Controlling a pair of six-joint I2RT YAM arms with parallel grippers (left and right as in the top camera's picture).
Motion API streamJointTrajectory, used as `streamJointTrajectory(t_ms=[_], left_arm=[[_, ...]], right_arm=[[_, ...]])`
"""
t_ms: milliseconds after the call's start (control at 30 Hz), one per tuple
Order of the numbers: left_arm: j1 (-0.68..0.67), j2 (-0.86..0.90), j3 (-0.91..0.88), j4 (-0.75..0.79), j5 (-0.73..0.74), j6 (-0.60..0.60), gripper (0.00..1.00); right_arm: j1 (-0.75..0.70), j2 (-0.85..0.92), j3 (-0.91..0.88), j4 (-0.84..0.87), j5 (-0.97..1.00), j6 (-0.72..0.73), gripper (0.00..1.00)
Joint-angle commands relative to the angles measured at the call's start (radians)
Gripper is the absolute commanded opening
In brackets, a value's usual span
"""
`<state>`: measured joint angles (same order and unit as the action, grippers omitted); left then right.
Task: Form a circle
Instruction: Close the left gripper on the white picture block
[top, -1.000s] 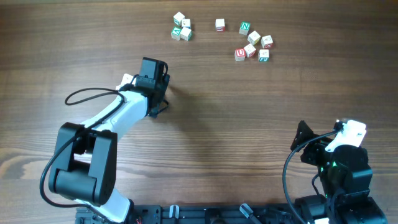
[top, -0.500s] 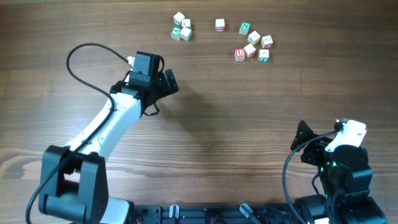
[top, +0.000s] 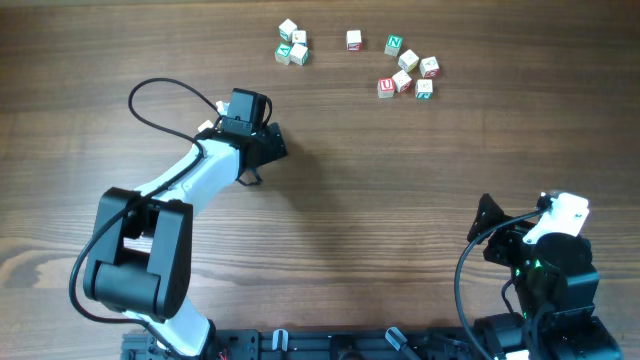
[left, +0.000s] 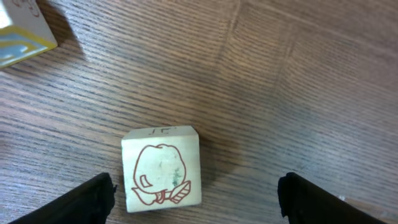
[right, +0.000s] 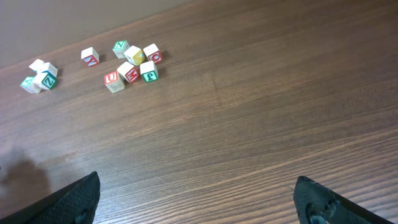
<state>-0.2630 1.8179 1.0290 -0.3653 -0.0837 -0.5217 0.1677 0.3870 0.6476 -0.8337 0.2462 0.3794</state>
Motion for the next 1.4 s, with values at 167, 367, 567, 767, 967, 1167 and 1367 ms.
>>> streamJointTrajectory(t_ms=[167,367,567,767,967,1167,1367], left_arm=[[-0.007,0.011,0.011,0.003,-0.064,-0.010,0.78],[-0.007,0.011,0.011,0.006,-0.073,-0.010,0.72],[-0.007,0.011,0.011,0.007,-0.090,-0.010,0.61],[-0.007,0.011,0.011,0.007,-0.094,-0.010,0.49],[-0.007,0.011,0.011,0.011,-0.102,-0.010,0.38],[-0.007,0.011,0.011,0.022,-0.102,-0.011,0.31],[-0.007,0.011,0.011,0.023,-0.161,-0.011,0.30]], right_arm=[[0.001,0.004,-0.004,0.002,-0.009,-0.010,1.00],[0.001,0.004,-0.004,0.002,-0.009,-0.010,1.00],[0.001,0.004,-0.004,0.002,-0.009,-0.010,1.00],[0.001,0.004,-0.004,0.002,-0.009,-0.010,1.00],[0.001,0.004,-0.004,0.002,-0.009,-0.010,1.00],[0.001,0.004,-0.004,0.002,-0.009,-0.010,1.00],[0.001,0.004,-0.004,0.002,-0.009,-0.010,1.00]])
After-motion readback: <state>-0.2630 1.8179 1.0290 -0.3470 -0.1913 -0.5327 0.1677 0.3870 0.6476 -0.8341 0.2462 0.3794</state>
